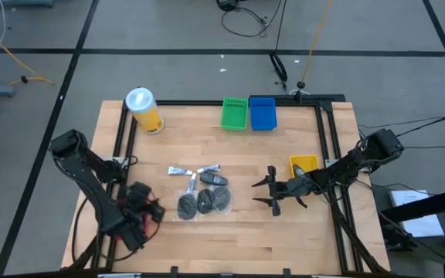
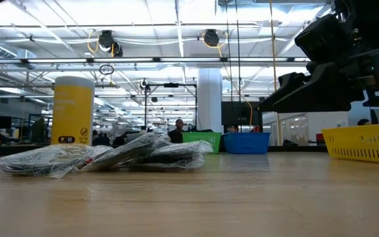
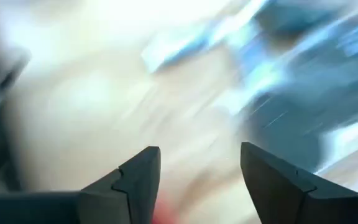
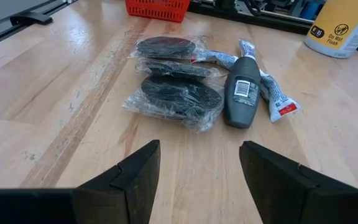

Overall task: Pick & Place Travel size toiletries
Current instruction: Put the gray deodorant into the yellow basket

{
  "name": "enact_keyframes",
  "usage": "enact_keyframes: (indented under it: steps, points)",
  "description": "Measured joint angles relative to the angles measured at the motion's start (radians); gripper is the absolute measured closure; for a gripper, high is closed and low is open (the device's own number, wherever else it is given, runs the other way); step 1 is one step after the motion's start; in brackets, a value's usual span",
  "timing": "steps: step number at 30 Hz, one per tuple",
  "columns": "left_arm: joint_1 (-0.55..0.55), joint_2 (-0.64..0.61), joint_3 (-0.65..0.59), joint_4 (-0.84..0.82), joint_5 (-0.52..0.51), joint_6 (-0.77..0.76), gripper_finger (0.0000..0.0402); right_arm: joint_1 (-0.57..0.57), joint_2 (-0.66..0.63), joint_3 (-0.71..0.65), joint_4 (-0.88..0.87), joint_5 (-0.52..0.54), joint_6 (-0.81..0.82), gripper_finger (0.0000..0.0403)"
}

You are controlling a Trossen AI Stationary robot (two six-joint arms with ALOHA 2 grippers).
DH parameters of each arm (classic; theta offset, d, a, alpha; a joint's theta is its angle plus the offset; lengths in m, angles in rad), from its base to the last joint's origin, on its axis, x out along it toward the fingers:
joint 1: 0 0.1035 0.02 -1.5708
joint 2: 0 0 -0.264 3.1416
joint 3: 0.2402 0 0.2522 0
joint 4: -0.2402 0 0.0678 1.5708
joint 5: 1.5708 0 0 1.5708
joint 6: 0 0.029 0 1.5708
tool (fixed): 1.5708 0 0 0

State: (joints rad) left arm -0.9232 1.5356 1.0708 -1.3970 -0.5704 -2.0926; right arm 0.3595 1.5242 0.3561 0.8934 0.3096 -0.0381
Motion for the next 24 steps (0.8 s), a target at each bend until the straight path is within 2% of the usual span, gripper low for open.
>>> enact_keyframes:
  steps: [2, 4, 6, 10, 12, 15, 19, 22, 24]
  points:
    - [0.028, 0.000, -0.004, 0.065, -0.175, 0.132, 0.0195, 0.000, 0.000, 0.000, 0.000, -0.001, 0.013, 0.0190]
    - [0.070, 0.000, -0.012, 0.161, -0.288, 0.281, 0.0203, 0.000, 0.000, 0.000, 0.000, -0.001, 0.030, 0.0190]
    - [0.128, 0.000, -0.027, 0.274, -0.328, 0.445, 0.0211, 0.000, 0.000, 0.000, -0.001, -0.001, 0.034, 0.0190]
    - [0.257, 0.000, -0.096, 0.574, -0.313, 0.812, 0.0225, 0.000, 0.000, 0.000, -0.001, -0.001, 0.041, 0.0190]
    - [0.328, 0.000, -0.151, 0.815, -0.267, 1.043, 0.0231, 0.000, 0.000, 0.000, -0.001, -0.001, 0.056, 0.0190]
    - [0.436, 0.002, -0.242, 1.243, -0.146, 1.407, 0.0239, 0.000, 0.000, 0.000, -0.001, -0.001, 0.060, 0.0190]
    - [0.556, 0.002, -0.335, 1.800, 0.122, 1.816, 0.0244, 0.000, 0.000, 0.000, -0.001, -0.001, 0.062, 0.0190]
    - [0.626, 0.001, -0.358, 2.013, 0.276, 1.979, 0.0245, 0.002, 0.000, 0.000, -0.013, -0.003, 0.080, 0.0190]
    - [0.661, 0.001, -0.357, 2.047, 0.305, 2.029, 0.0245, 0.002, 0.000, 0.000, -0.022, -0.028, 0.083, 0.0190]
